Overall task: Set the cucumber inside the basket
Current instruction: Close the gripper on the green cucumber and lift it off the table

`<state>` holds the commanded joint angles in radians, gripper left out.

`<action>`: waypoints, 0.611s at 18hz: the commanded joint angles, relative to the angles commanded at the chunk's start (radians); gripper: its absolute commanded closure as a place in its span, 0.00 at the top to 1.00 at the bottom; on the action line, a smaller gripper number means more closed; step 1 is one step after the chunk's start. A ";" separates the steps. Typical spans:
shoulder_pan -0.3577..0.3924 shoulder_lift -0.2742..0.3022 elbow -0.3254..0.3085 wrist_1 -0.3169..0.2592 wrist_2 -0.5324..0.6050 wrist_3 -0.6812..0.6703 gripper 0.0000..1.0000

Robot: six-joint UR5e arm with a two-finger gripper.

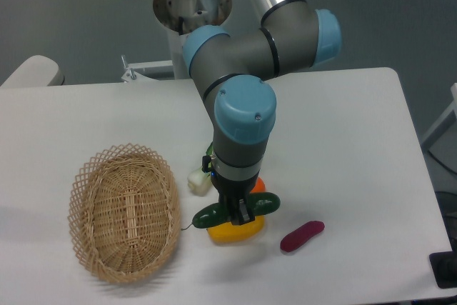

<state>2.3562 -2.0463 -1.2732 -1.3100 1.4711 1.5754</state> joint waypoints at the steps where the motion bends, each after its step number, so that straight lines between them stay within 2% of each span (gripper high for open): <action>1: 0.000 0.000 0.000 0.000 0.000 0.000 0.28; 8: -0.005 0.008 -0.014 0.003 -0.003 -0.006 0.27; 11: -0.020 0.002 -0.014 0.006 0.000 -0.066 0.27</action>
<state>2.3364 -2.0448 -1.2870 -1.3039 1.4711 1.5097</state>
